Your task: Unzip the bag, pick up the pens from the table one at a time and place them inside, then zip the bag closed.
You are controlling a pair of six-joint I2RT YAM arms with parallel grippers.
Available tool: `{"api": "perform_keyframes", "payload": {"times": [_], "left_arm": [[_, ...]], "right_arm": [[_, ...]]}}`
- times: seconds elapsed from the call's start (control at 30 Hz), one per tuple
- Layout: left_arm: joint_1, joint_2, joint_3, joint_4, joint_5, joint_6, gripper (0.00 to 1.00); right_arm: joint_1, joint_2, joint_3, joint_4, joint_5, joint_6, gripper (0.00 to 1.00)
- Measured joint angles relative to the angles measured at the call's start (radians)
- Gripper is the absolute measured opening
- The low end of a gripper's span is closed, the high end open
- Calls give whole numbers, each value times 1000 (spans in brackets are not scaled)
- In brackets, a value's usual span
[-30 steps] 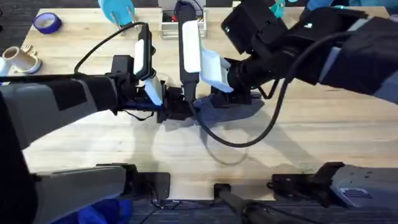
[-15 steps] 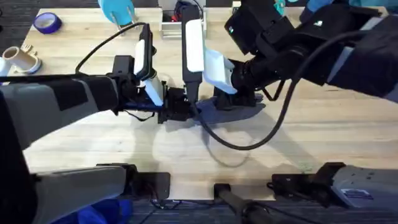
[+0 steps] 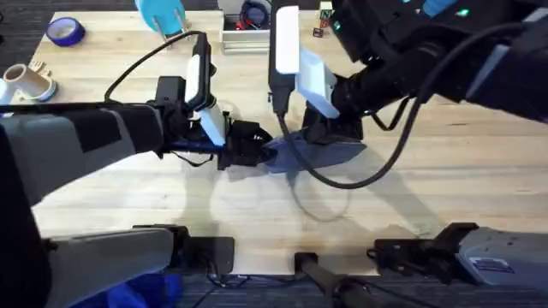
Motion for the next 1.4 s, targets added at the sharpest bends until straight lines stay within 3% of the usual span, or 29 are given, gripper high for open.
{"api": "perform_keyframes", "payload": {"times": [0.7,1.13,1.4], "left_arm": [[0,0,0,-1,-26,0,43],[0,0,0,-1,-27,0,43],[0,0,0,-1,-27,0,43]], "right_arm": [[-69,-29,13,-66,60,-1,31],[-217,-29,13,-113,63,-1,30],[-237,-29,13,-114,62,-1,30]]}}
